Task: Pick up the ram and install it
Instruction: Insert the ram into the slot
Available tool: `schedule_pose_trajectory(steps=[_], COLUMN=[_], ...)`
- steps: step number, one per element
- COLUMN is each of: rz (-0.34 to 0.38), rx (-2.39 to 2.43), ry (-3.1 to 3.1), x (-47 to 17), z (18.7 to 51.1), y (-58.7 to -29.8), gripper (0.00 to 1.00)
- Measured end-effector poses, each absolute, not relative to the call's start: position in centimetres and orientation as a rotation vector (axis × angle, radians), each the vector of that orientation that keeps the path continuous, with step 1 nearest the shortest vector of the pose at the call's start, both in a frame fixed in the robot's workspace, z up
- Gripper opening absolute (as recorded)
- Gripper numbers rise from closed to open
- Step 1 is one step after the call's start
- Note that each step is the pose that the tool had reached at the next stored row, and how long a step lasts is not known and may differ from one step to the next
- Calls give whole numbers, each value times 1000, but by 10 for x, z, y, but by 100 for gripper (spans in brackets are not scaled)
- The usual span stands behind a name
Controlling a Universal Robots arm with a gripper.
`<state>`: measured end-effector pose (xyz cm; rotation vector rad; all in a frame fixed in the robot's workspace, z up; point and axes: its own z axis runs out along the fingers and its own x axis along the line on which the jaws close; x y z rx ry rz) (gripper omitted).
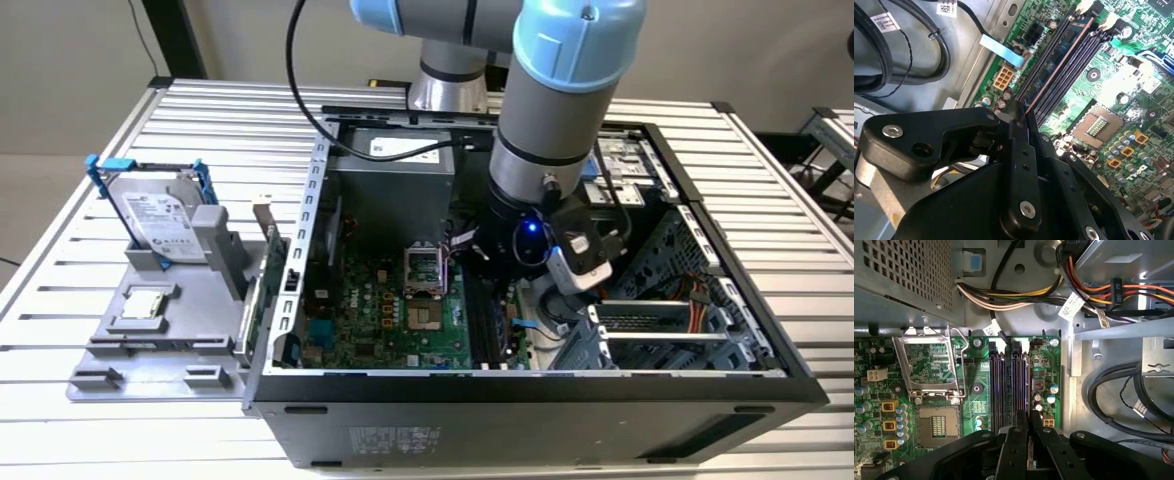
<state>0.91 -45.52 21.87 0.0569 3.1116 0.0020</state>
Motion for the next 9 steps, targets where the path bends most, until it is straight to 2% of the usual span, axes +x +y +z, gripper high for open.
schedule_pose_trajectory(steps=[9], rz=[2], rx=[53], ry=[3113], x=[9], z=[218], y=[-456], gripper=[0])
